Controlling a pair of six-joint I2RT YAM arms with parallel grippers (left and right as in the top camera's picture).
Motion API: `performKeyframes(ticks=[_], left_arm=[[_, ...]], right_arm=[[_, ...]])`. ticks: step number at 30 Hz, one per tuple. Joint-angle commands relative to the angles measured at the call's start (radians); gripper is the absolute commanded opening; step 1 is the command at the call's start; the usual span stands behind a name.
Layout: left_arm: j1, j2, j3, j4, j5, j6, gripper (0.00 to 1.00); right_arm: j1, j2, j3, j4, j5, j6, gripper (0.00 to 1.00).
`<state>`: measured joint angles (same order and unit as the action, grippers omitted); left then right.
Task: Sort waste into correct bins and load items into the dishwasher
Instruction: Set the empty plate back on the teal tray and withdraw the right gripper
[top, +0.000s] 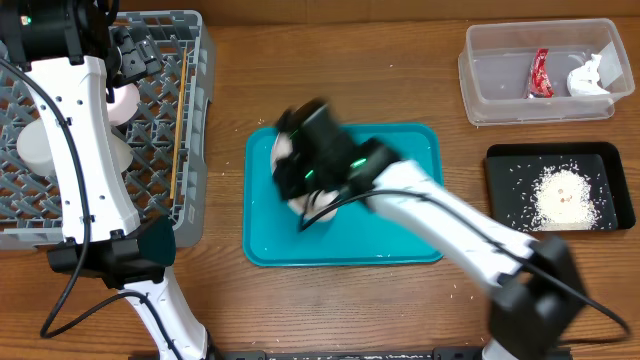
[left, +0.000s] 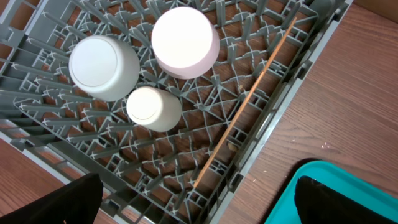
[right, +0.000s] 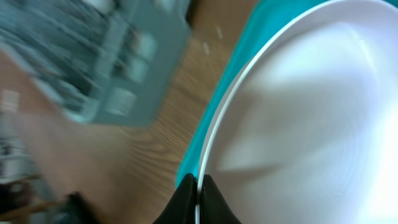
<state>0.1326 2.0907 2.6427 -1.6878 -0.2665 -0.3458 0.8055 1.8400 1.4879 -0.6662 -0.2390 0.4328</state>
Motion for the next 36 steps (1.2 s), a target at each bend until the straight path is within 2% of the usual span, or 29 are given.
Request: performKeyframes(ticks=[1,3,4,5,6,7,11,15,21,27,32,34,36], left_arm=[[-0.002,-0.036,-0.005,-0.002,-0.013,-0.018,1.0],[-0.002,-0.036,-0.005,-0.002,-0.013,-0.018,1.0],[-0.002,-0.036,-0.005,-0.002,-0.013,-0.017,1.0],[-0.002,-0.036,-0.005,-0.002,-0.013,-0.018,1.0],[-0.002,-0.036,-0.005,-0.002,-0.013,-0.017,1.0],[-0.002,-0.036,-0.005,-0.002,-0.013,-0.017,1.0],[-0.002,-0.036,-0.005,-0.002,-0.013,-0.017,1.0],[-0.002,-0.036,-0.005,-0.002,-0.013,-0.018,1.0],[-0.002,-0.036,-0.005,-0.002,-0.013,-0.017,1.0],[-0.002,-0.036,-0.005,-0.002,-0.013,-0.017,1.0],[-0.002,-0.036,-0.005,0.002,-0.009,-0.025,1.0],[-0.002,-0.036,-0.005,0.036,0.05,-0.08,1.0],[-0.002,-0.036,-0.005,0.055,0.208,-0.157,1.0]], right_arm=[[0.04,0.026,-0.007,0.005,0.174,0.069,0.11],[0.057,0.029,-0.007,0.006,0.174,0.069,0.39],[0.063,0.028,-0.006,0.007,0.174,0.069,0.57],[0.064,0.028,-0.001,0.005,0.172,0.069,0.81],[0.064,0.028,0.006,-0.005,0.168,0.069,0.95],[0.061,0.026,0.024,-0.036,0.167,0.068,1.0],[0.024,0.003,0.119,-0.195,0.19,0.061,1.0],[-0.057,-0.04,0.261,-0.389,0.302,0.062,1.0],[-0.319,-0.116,0.455,-0.654,0.361,0.066,1.0],[-0.647,-0.157,0.463,-0.692,0.362,0.065,1.0],[-0.842,-0.139,0.462,-0.69,0.362,0.065,1.0],[-0.905,-0.137,0.462,-0.69,0.362,0.065,1.0],[-0.945,-0.136,0.462,-0.69,0.362,0.066,1.0]])
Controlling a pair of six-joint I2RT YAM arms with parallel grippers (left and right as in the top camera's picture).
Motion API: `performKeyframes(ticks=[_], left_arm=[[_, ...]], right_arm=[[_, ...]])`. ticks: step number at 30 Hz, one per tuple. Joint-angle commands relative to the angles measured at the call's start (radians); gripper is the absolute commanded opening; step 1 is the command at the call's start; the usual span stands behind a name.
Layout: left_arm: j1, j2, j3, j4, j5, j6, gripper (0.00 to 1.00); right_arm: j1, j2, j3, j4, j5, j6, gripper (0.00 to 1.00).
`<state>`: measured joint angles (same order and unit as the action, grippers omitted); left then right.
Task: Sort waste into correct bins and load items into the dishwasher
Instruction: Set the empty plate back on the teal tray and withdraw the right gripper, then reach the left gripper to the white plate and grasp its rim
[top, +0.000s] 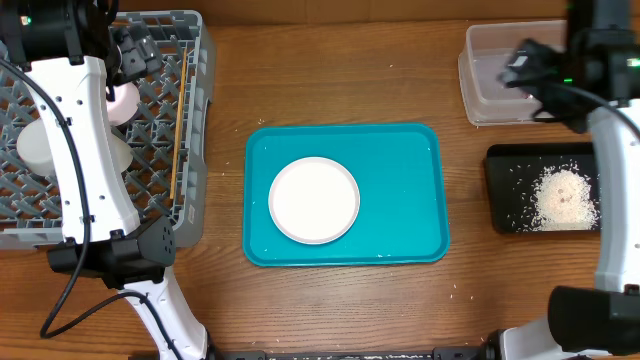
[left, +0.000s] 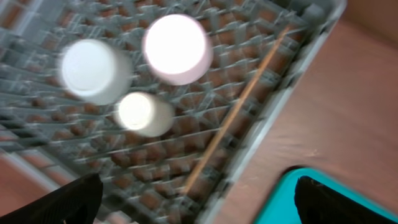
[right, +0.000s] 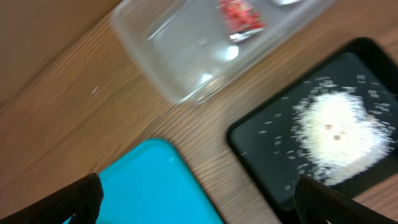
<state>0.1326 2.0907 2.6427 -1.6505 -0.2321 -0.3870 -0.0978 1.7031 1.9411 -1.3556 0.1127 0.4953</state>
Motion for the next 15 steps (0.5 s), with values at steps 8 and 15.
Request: performKeyframes(ticks=[8,15], left_arm=[[-0.072,-0.035,-0.049,-0.039,0.898,0.098,1.0],[-0.387,-0.035,-0.21,-0.034,0.604,0.066,1.0]], right_arm=[[-0.129,0.001,0.009,-0.001,0.01,0.003,1.0],[-0.129,0.001,0.009,-0.001,0.01,0.003,1.0]])
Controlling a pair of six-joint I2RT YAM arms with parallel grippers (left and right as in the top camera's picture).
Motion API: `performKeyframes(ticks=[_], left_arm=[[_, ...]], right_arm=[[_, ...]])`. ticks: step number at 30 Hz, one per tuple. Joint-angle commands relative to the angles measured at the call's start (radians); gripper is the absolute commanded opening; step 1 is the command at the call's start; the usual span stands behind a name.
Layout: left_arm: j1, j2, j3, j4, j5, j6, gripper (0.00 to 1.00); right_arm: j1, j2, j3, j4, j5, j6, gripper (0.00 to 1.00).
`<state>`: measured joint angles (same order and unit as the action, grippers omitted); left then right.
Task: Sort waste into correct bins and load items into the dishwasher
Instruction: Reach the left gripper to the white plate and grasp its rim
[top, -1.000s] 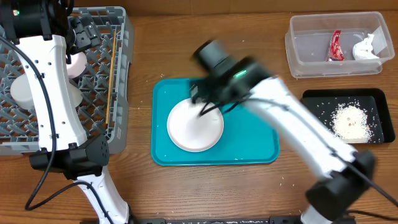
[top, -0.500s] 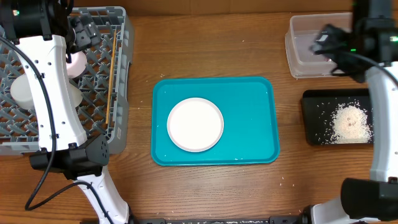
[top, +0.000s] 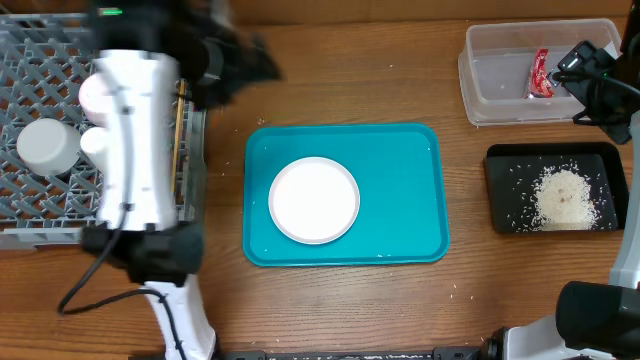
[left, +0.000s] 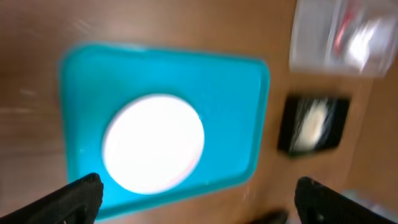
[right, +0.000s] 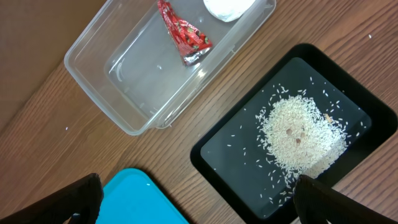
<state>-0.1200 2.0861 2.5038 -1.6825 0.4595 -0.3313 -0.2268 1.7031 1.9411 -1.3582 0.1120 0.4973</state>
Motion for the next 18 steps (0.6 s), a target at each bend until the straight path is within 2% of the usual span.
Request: performKeyframes(ticks=[1,4,9,12,15,18], left_arm=[[-0.185,-0.031,-0.104,0.005,-0.14,0.01,1.0],[-0.328,-0.031,-0.203,0.075,-0.214,0.01,1.0],[-0.499,-0.031,-0.323,0.227,-0.218,0.014,1.0],[-0.57,-0.031,-0.362,0.284,-0.275,0.021,1.0],[-0.623,-0.031,-0.409,0.312,-0.406,-0.01,0.89],[-0.649,-0.031,-0.481,0.319,-0.501,-0.154,0.65]], right_arm=[[0.0,0.001,0.009,0.002,0.011,0.001,1.0],[0.0,0.001,0.009,0.002,0.011,0.001,1.0],[0.0,0.001,0.009,0.002,0.011,0.001,1.0],[0.0,0.001,0.009,0.002,0.011,0.001,1.0],[0.0,0.001,0.009,0.002,0.011,0.001,1.0],[0.0,0.001,0.009,0.002,0.011,0.001,1.0]])
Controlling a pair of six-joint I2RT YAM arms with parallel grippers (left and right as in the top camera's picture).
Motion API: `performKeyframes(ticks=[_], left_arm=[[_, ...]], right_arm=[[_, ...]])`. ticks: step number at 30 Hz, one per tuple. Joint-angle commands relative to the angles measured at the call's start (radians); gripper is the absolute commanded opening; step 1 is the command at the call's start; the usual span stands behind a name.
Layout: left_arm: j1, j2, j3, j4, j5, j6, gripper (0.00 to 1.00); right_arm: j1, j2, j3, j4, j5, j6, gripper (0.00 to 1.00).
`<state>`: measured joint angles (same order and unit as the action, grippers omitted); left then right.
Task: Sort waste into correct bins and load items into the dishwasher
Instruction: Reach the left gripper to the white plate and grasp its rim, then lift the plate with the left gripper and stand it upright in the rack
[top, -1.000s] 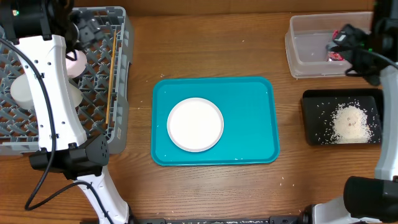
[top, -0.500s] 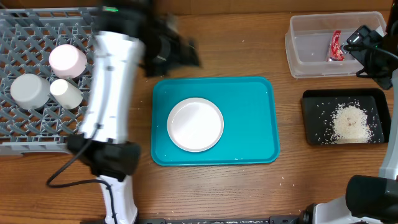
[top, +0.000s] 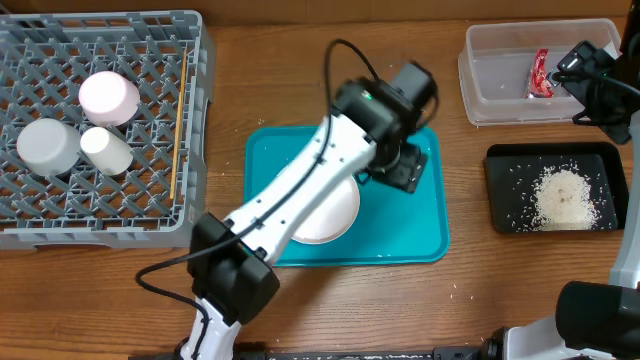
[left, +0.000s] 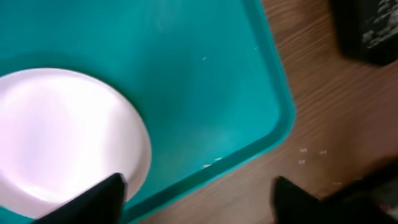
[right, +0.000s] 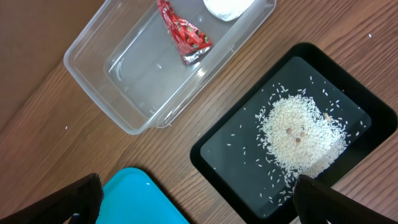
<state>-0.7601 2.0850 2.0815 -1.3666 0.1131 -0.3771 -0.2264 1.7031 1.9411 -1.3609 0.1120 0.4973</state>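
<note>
A white plate (top: 318, 218) lies on the teal tray (top: 410, 235), partly under my left arm. My left gripper (top: 398, 168) hangs open over the tray's right half. In the left wrist view the plate (left: 62, 137) sits at the left, just beside the left finger, and nothing is between the fingers (left: 99, 198). My right gripper (top: 592, 72) stays open and empty at the far right, above the bins. The grey dish rack (top: 60, 225) holds a pink cup (top: 108, 94), two white cups (top: 46, 146) and a chopstick (top: 178, 125).
A clear bin (right: 124, 81) holds a red wrapper (right: 183, 34) and a white tissue (right: 227, 6). Below it a black tray (right: 230, 162) carries a heap of rice (right: 301, 134). The teal tray's corner (right: 140, 199) shows in the right wrist view.
My left arm has moved from the rack's right edge to the tray's right half, and its camera is now low beside the plate. The right arm has not moved.
My right gripper was shut on the plate's rim over the tray while the left hung over the rack. Then the plate lay on the tray and the right gripper stood open by the bins. The left arm then left the rack and now hangs over the tray.
</note>
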Motion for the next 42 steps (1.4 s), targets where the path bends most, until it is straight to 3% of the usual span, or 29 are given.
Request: performKeyframes(ticks=[1,13,20,22,28,30,35,42], left_arm=[[-0.013,-0.03,-0.087,0.01,-0.161,-0.131,0.61],[-0.02,-0.03,-0.426,0.279,-0.068,-0.149,0.61],[-0.019,-0.03,-0.555,0.37,-0.186,-0.233,0.58],[-0.02,-0.03,-0.587,0.408,-0.195,-0.229,0.54],[-0.02,-0.03,-0.636,0.463,-0.194,-0.229,0.17],[-0.02,-0.031,-0.623,0.454,-0.19,-0.229,0.04],[0.005,-0.033,-0.459,0.296,-0.204,-0.22,0.04],[0.152,-0.034,0.053,-0.043,-0.193,-0.082,0.04]], right_arm=[[0.0,0.001,0.009,0.005,0.011,0.001,1.0],[0.0,0.001,0.009,0.005,0.011,0.001,1.0],[0.0,0.001,0.009,0.005,0.011,0.001,1.0],[0.0,0.001,0.009,0.005,0.011,0.001,1.0],[0.0,0.001,0.009,0.005,0.011,0.001,1.0],[0.0,0.001,0.009,0.005,0.011,0.001,1.0],[0.0,0.001,0.009,0.005,0.011,0.001,1.0],[0.0,0.001,0.009,0.005,0.011,0.001,1.0]])
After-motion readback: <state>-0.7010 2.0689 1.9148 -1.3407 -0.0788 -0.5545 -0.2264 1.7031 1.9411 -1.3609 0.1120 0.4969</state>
